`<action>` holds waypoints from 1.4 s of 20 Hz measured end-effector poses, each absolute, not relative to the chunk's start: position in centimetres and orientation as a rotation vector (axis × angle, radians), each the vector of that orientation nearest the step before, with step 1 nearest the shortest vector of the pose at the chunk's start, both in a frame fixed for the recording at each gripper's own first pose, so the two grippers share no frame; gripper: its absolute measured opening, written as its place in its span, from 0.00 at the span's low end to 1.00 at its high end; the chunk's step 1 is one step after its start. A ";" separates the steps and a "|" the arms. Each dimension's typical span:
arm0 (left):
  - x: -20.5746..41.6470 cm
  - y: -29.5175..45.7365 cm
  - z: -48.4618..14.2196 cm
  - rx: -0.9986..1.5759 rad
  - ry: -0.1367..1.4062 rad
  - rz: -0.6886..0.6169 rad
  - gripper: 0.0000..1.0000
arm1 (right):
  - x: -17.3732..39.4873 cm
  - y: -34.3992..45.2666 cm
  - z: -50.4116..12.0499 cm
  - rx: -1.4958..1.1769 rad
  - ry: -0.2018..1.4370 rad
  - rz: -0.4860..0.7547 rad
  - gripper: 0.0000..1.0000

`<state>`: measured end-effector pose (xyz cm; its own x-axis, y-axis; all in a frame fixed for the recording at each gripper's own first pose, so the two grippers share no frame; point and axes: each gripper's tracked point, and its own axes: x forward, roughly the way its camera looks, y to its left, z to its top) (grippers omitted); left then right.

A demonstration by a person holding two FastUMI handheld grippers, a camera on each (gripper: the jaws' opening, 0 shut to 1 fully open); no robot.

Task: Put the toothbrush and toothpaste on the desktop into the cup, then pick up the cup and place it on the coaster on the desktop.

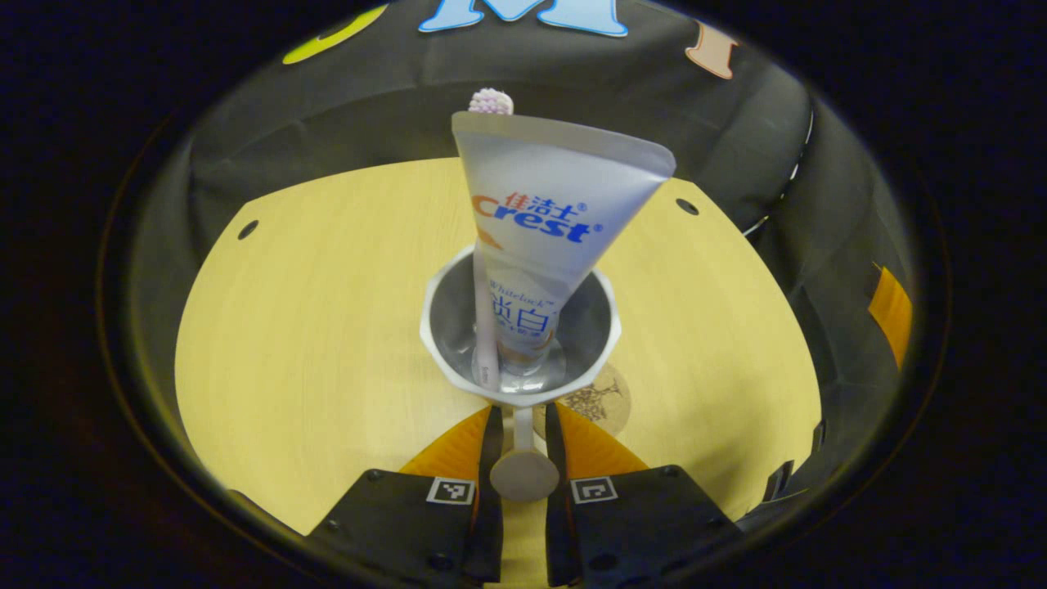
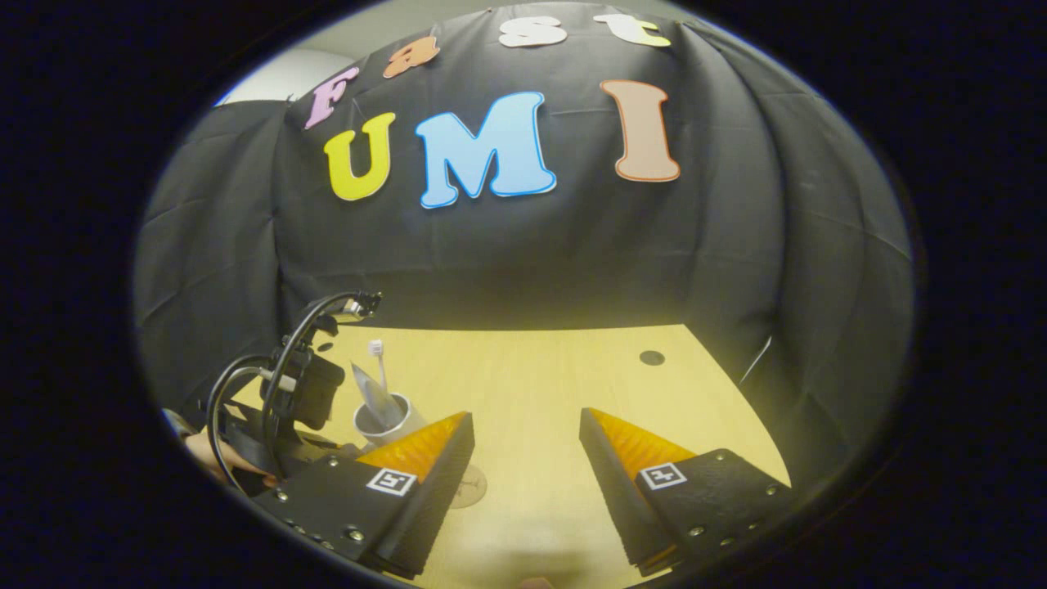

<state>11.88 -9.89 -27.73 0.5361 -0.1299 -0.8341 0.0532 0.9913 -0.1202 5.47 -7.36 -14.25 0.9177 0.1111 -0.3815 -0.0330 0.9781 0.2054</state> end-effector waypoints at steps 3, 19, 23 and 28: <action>11.1 -11.8 -28.3 -0.061 1.015 -0.125 0.28 | 4.8 -8.7 -14.6 0.219 0.405 0.061 0.84; 11.8 -17.0 -31.3 -0.010 1.075 -0.075 0.29 | 3.0 -11.5 -14.3 0.202 0.381 0.089 0.84; 13.3 -16.4 -29.0 -0.017 1.063 -0.073 0.34 | 2.6 -11.3 -13.6 0.178 0.360 0.124 0.84; 15.8 -17.3 -24.3 -0.071 0.979 -0.079 0.56 | 2.2 -10.4 -12.4 0.134 0.335 0.176 0.84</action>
<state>15.75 -17.26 -24.27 0.5555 -0.0990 -0.8256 0.0348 0.9948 -0.0958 2.24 -10.37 -12.44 0.9295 0.1933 -0.3141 -0.1491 0.9759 0.1593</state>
